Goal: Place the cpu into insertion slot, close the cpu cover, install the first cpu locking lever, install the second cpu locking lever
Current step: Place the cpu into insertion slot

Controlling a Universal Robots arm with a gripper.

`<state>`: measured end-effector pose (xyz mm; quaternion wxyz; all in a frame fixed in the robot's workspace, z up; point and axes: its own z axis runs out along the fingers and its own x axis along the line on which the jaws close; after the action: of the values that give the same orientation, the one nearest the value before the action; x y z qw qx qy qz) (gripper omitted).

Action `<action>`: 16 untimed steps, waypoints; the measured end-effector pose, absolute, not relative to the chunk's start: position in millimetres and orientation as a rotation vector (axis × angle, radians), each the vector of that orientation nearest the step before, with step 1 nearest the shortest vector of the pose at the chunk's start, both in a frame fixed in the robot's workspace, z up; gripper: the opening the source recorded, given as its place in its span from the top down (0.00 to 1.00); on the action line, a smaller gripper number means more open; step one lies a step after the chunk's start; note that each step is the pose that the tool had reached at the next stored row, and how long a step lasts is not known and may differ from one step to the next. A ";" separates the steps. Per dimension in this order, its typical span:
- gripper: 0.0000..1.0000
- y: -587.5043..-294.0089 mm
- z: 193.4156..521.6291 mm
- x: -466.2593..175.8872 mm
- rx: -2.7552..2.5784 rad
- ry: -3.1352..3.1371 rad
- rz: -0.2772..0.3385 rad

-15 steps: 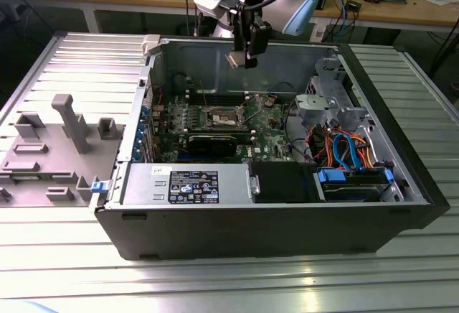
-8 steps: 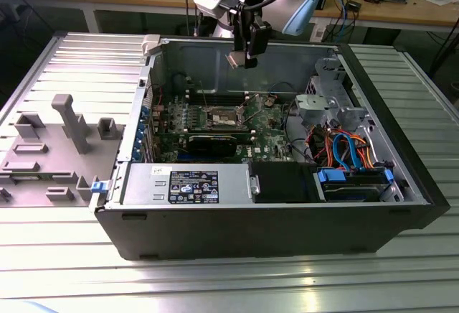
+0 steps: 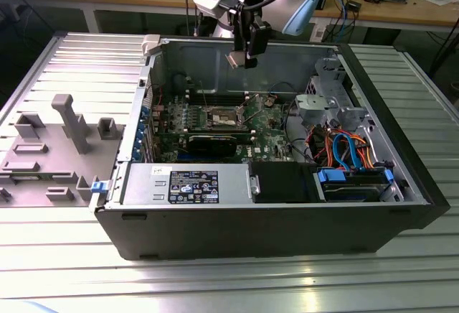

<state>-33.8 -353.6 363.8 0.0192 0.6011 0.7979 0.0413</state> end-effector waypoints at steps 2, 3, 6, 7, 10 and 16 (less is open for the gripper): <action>0.45 -353.7 363.8 -33.8 1.869 2.473 0.128; 0.45 -353.6 363.8 -33.8 1.872 2.471 0.128; 0.45 -353.6 363.8 -33.8 1.880 2.465 0.128; 0.45 -353.6 363.7 -33.8 1.883 2.462 0.127; 0.45 -353.6 362.9 -33.8 1.916 2.434 0.125; 0.45 -353.7 359.2 -33.9 2.004 2.360 0.117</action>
<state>-33.9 -353.7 359.2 0.0215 0.6467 0.7615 0.0378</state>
